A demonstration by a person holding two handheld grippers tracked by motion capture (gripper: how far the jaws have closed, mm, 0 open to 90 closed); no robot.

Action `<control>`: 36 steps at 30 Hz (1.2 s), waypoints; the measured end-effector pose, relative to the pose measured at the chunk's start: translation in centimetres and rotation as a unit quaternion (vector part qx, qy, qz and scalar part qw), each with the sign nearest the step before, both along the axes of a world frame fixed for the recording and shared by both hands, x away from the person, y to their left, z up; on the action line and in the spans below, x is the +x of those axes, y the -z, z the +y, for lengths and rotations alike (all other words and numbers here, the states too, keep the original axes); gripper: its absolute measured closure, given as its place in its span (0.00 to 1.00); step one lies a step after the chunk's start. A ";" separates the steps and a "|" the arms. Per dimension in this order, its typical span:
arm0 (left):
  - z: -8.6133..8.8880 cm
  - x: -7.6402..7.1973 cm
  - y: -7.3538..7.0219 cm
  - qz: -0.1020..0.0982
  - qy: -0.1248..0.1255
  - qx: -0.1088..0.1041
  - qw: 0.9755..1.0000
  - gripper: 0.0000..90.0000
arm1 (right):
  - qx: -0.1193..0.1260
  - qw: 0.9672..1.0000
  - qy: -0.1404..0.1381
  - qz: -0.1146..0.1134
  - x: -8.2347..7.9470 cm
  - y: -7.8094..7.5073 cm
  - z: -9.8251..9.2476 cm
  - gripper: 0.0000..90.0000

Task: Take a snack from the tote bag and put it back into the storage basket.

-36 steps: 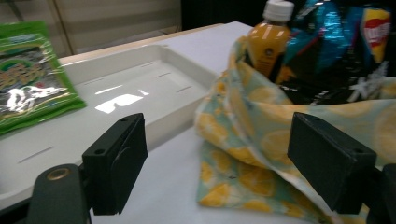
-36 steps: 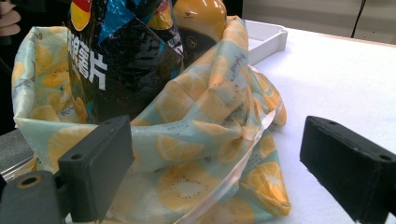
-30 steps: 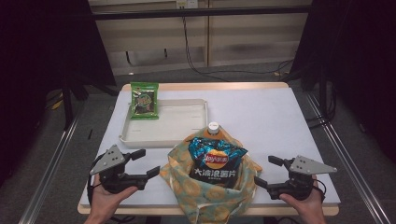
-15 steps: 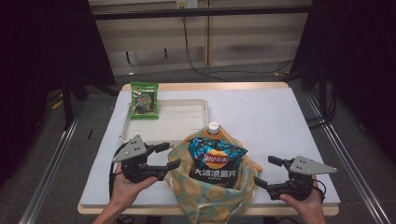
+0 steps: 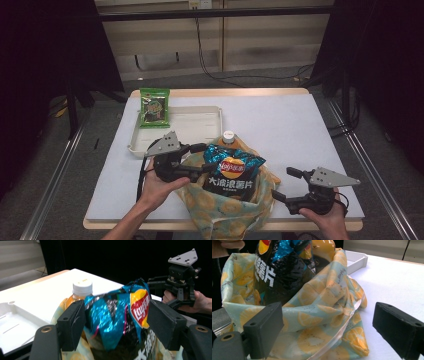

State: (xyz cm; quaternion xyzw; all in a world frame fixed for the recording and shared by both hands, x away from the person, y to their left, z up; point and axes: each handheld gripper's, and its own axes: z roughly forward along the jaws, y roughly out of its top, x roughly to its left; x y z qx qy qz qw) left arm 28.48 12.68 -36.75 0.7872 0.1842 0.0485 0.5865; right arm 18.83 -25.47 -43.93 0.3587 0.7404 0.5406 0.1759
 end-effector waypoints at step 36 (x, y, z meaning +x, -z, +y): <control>-1.8 2.7 1.7 0.044 0.123 0.046 0.990 0.65 | -0.006 1.000 0.001 -0.006 -0.5 0.0 -0.1 0.10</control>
